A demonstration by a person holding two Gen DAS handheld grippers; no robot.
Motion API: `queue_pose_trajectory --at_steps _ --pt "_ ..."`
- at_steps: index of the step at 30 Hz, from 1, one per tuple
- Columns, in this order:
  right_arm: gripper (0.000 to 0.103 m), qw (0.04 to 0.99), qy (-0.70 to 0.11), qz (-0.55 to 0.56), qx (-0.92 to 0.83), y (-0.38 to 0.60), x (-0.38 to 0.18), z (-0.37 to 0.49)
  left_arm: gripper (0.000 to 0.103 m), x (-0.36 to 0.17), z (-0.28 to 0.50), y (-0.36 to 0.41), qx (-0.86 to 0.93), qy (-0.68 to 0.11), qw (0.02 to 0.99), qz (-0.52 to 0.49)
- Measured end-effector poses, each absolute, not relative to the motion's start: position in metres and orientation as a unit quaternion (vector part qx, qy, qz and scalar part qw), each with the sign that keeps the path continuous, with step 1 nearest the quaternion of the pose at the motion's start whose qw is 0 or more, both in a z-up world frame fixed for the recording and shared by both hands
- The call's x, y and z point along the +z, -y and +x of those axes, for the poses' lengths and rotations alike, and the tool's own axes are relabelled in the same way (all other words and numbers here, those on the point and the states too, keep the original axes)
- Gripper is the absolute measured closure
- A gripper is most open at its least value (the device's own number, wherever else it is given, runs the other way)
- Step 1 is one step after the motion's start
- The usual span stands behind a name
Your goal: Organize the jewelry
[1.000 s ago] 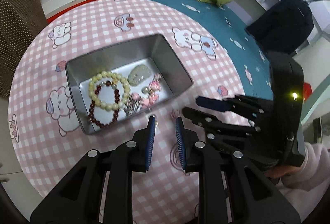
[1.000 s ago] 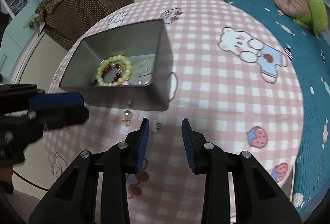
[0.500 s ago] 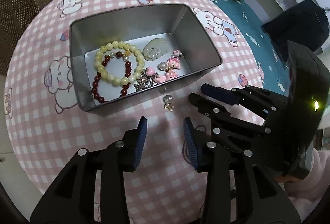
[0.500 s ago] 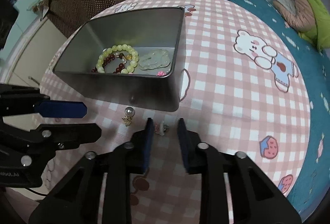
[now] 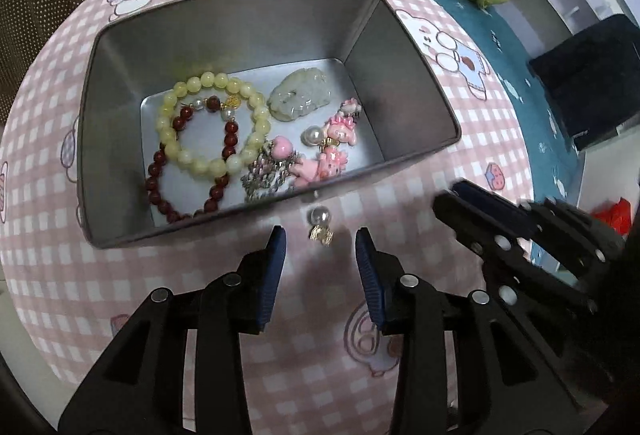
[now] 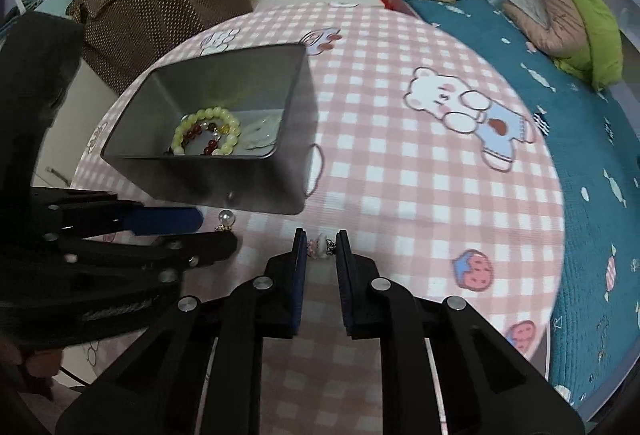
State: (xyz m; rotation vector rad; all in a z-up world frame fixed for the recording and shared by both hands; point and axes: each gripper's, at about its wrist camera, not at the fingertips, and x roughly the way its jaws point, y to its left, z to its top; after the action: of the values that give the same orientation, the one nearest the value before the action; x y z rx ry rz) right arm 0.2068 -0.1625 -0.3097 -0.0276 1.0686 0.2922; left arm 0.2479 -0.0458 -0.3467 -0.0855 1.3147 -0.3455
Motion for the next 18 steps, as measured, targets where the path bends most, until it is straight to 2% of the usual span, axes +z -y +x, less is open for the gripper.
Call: queue_pose_trajectory --at_steps 2,4,10,18 --pt "0.089 0.851 -0.507 -0.008 0.133 0.167 -0.308 0.204 0.078 -0.348 0.251 0.047 -0.15 -0.607 0.779 -0.044" --pt "0.089 0.852 -0.508 -0.006 0.128 0.17 -0.309 0.201 0.079 -0.349 0.253 0.046 -0.141 -0.607 0.781 -0.053" --pt "0.09 0.852 -0.51 0.004 0.113 0.18 -0.309 0.196 0.092 -0.35 0.255 0.048 -0.126 -0.606 0.784 -0.049" --pt "0.09 0.855 -0.505 0.003 0.116 0.182 -0.306 0.193 0.093 -0.348 0.251 0.043 -0.126 -0.605 0.784 -0.054"
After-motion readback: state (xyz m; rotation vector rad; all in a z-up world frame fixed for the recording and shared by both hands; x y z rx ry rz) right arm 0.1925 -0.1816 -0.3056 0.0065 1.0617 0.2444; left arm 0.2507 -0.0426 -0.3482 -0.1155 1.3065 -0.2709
